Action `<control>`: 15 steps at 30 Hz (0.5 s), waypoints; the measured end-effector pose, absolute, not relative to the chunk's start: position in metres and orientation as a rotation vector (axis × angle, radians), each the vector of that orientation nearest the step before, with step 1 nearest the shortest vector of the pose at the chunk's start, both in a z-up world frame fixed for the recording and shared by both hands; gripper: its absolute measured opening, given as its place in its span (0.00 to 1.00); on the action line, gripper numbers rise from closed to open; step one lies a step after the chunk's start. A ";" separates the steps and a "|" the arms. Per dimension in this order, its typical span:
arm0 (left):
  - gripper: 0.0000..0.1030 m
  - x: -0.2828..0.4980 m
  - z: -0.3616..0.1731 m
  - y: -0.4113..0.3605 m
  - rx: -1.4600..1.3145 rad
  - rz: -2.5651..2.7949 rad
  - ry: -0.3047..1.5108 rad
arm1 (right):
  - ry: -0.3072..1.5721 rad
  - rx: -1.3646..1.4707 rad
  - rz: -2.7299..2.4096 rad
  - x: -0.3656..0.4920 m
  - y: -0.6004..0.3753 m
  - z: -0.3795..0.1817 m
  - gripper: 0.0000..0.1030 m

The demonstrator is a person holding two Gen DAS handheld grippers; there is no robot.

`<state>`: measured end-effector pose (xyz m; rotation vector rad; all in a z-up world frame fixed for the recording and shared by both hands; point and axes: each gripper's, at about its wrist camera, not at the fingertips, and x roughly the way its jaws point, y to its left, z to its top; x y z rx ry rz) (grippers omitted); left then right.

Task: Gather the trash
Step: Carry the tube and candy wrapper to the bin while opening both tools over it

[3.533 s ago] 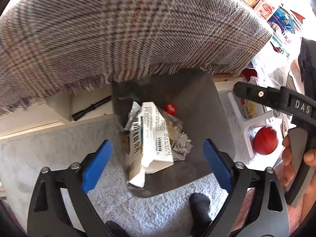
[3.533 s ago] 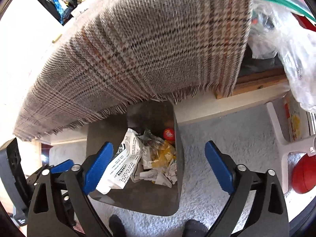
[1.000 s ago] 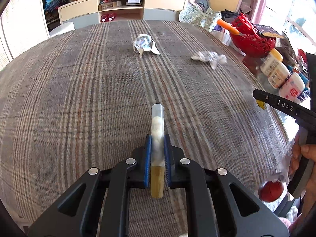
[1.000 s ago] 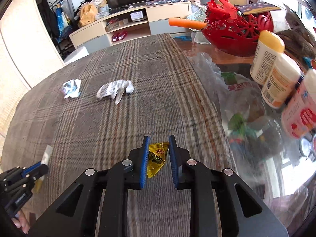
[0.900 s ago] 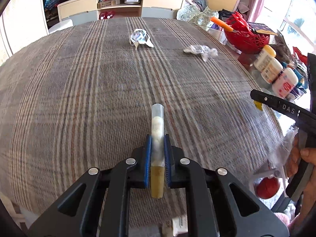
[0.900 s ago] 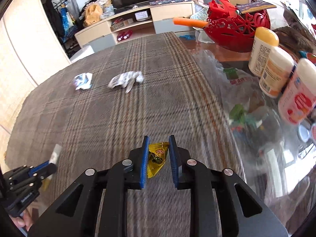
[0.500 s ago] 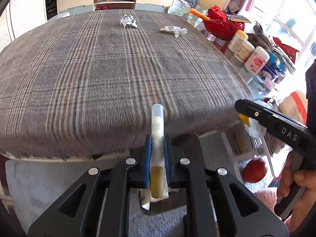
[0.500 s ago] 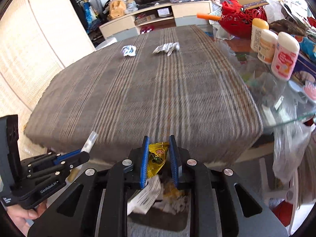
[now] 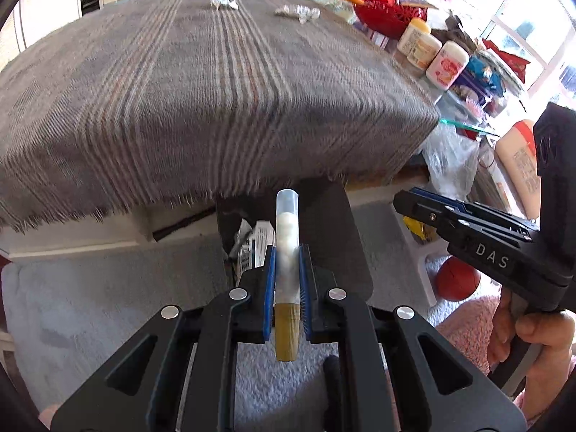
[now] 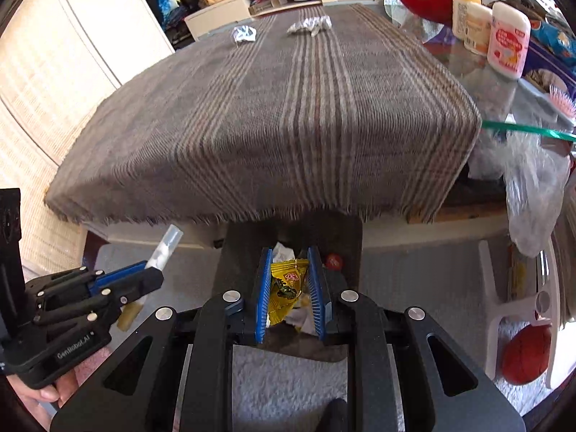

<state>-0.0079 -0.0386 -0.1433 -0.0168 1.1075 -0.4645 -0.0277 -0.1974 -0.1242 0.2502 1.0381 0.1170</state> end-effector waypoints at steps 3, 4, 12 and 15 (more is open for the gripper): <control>0.11 -0.008 -0.165 -0.043 -0.010 -0.475 1.142 | 1.058 0.239 0.112 -0.026 -0.196 -0.139 0.21; 0.11 -0.006 -0.173 -0.046 -0.003 -0.486 1.151 | 1.067 0.234 0.112 -0.023 -0.195 -0.145 0.21; 0.11 0.005 -0.226 -0.059 0.041 -0.566 1.189 | 1.098 0.186 0.146 -0.004 -0.187 -0.190 0.21; 0.11 0.011 -0.240 -0.060 0.033 -0.559 1.210 | 1.126 0.232 0.135 0.002 -0.192 -0.204 0.21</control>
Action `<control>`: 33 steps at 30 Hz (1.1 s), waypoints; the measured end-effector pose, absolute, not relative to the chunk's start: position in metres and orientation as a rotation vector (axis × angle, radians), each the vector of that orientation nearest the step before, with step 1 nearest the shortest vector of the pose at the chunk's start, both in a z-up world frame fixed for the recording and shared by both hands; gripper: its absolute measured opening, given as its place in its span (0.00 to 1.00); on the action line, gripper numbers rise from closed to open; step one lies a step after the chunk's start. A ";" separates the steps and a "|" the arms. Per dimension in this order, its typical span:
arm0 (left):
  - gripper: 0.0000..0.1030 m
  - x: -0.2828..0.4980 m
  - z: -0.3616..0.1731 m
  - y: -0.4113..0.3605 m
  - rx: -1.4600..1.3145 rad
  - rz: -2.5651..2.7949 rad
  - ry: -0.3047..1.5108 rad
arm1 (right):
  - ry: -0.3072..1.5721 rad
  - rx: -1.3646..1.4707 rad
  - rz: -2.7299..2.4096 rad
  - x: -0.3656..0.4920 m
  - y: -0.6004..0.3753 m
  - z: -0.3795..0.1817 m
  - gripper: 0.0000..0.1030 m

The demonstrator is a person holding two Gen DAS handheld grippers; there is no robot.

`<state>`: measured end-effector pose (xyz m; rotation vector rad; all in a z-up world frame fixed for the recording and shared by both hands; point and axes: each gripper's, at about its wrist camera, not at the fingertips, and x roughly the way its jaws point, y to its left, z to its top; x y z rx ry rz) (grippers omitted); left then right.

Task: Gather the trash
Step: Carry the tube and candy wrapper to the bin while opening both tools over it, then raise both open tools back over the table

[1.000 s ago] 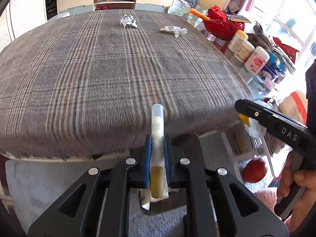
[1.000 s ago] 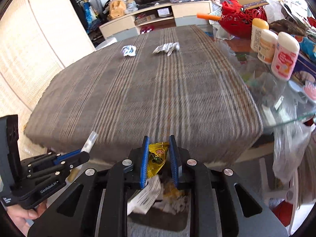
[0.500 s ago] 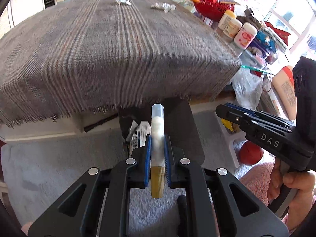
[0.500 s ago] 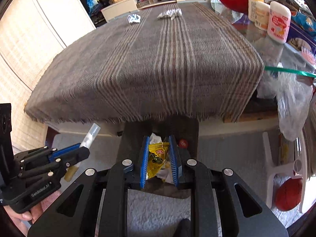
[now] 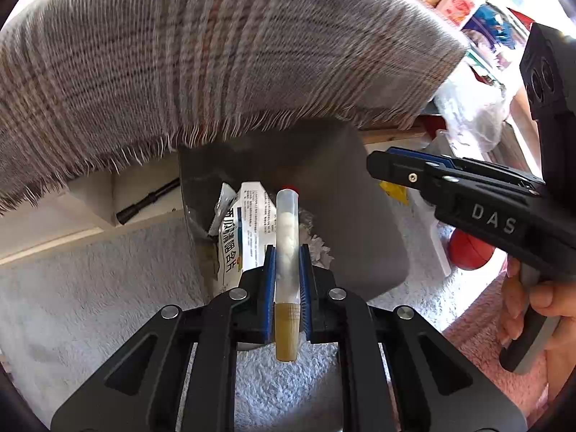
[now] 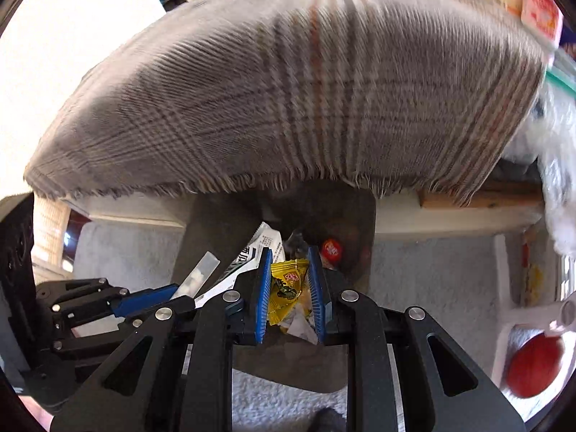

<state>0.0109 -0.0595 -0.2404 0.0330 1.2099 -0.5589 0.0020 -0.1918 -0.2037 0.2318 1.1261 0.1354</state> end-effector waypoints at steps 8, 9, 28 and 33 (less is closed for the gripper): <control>0.11 0.022 -0.256 -0.072 0.005 -0.584 1.254 | 1.168 0.293 0.090 0.015 -0.199 -0.221 0.24; 0.14 0.023 -0.258 -0.074 0.004 -0.584 1.261 | 1.170 0.302 0.084 0.016 -0.201 -0.223 0.27; 0.88 0.015 -0.242 -0.036 0.015 -0.475 1.228 | 1.140 0.284 -0.021 0.006 -0.227 -0.209 0.97; 0.92 0.015 -0.221 -0.016 -0.017 -0.429 1.216 | 1.118 0.270 0.035 0.000 -0.218 -0.187 0.97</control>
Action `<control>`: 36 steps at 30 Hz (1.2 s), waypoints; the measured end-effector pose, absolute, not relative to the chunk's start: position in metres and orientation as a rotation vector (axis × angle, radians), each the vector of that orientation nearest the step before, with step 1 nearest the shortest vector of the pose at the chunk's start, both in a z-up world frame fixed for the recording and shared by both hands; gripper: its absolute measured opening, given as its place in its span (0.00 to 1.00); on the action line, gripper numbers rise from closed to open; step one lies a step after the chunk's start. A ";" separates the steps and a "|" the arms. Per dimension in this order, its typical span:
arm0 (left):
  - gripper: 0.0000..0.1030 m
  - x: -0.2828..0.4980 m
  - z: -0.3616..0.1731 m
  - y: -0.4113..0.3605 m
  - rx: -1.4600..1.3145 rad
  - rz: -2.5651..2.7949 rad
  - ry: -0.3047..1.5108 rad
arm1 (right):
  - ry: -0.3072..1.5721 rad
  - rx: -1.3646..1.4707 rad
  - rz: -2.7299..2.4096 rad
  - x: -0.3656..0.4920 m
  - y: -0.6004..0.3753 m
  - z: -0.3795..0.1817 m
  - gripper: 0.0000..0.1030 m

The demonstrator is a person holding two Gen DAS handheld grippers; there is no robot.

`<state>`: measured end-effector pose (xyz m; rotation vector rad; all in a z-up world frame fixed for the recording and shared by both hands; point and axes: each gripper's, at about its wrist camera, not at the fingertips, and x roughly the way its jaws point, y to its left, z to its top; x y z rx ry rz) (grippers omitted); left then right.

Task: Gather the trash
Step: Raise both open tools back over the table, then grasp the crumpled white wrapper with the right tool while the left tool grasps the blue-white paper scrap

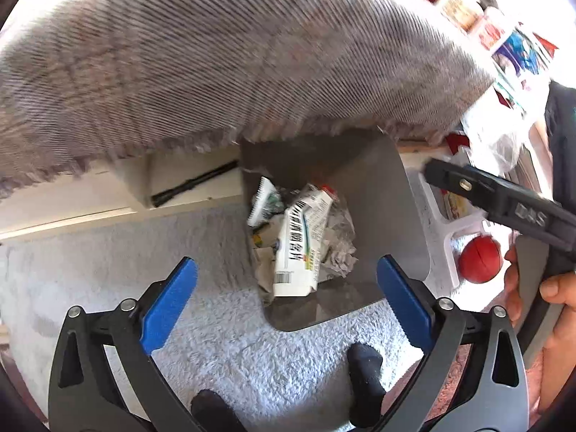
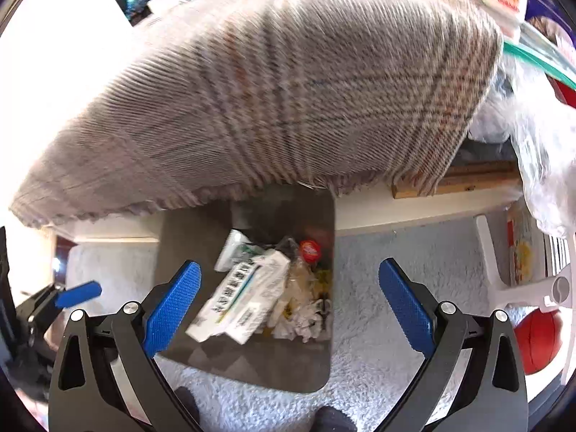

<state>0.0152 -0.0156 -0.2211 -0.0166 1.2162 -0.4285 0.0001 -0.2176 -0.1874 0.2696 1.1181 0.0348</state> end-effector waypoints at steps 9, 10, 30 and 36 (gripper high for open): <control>0.92 0.031 -0.153 0.009 -0.061 -0.378 1.124 | 1.033 0.282 0.058 0.020 -0.223 -0.111 0.97; 0.92 0.038 -0.142 0.010 -0.062 -0.375 1.108 | 1.026 0.278 0.068 0.026 -0.224 -0.101 0.97; 0.92 0.240 -0.070 -0.010 0.012 -0.237 0.922 | 0.933 0.239 0.016 0.219 -0.247 -0.056 0.93; 0.90 0.296 -0.069 -0.027 0.010 -0.252 0.896 | 0.937 0.277 0.012 0.276 -0.253 -0.071 0.67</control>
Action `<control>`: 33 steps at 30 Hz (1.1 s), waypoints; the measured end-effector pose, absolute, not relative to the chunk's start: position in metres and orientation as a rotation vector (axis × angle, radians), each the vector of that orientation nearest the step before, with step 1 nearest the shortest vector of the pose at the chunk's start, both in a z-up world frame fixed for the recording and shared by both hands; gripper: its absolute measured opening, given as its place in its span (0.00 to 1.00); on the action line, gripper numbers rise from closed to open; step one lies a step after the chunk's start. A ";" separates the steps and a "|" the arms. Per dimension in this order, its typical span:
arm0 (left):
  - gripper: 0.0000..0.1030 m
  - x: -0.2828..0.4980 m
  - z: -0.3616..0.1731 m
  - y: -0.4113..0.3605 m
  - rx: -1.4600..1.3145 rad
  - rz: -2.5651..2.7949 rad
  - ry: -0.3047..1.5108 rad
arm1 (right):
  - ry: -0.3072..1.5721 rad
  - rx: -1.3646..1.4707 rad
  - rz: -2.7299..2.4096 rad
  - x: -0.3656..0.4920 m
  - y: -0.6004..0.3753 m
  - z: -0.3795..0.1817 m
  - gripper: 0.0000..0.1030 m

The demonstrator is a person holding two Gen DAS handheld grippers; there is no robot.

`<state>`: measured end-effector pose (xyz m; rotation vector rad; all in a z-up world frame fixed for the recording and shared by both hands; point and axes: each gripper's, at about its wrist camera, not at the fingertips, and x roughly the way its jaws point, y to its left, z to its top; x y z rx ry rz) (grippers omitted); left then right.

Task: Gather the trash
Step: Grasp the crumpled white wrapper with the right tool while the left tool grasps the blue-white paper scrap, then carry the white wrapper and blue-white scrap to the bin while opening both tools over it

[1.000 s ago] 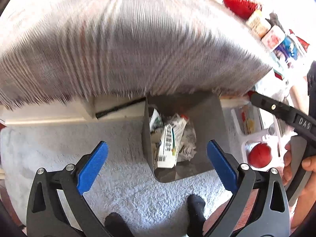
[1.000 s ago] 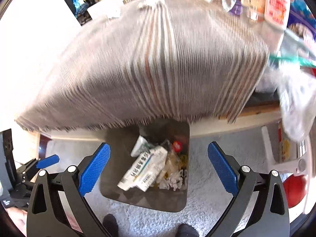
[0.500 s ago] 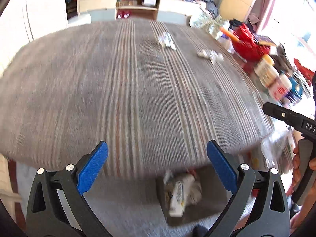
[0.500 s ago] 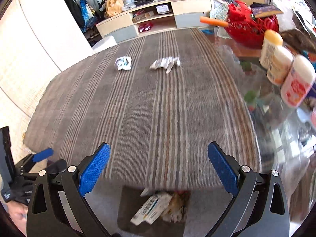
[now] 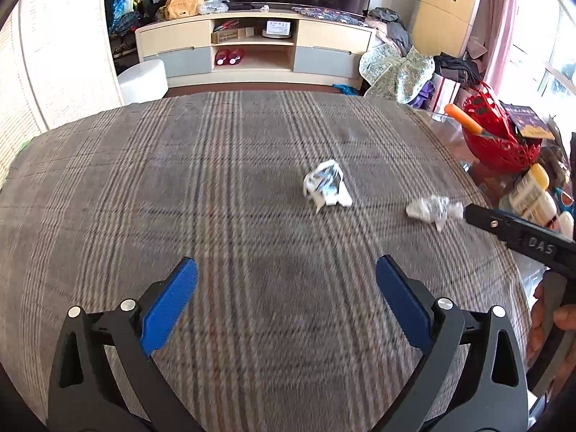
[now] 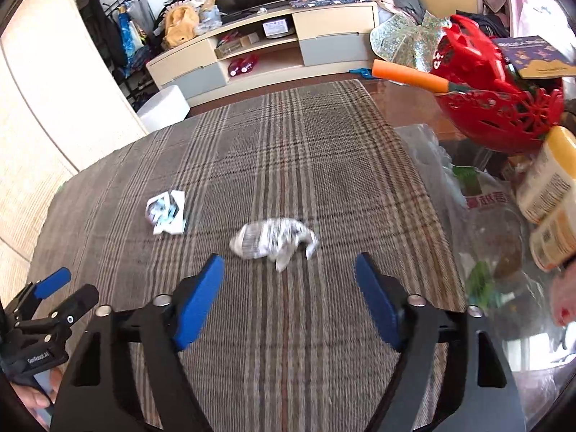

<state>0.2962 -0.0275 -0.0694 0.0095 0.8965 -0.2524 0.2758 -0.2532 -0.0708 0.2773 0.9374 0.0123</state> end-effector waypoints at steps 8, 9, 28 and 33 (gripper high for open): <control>0.85 0.356 -0.075 -0.050 -0.005 -0.233 0.887 | 0.980 0.202 -0.008 0.314 -0.243 -0.097 0.54; 0.84 0.361 -0.077 -0.051 -0.008 -0.236 0.891 | 0.981 0.200 -0.006 0.316 -0.242 -0.100 0.52; 0.15 0.381 -0.102 -0.083 0.056 -0.329 0.952 | 0.892 0.121 -0.010 0.295 -0.234 -0.100 0.17; 0.14 0.352 -0.079 -0.077 0.064 -0.325 0.932 | 0.891 0.142 0.014 0.269 -0.233 -0.085 0.17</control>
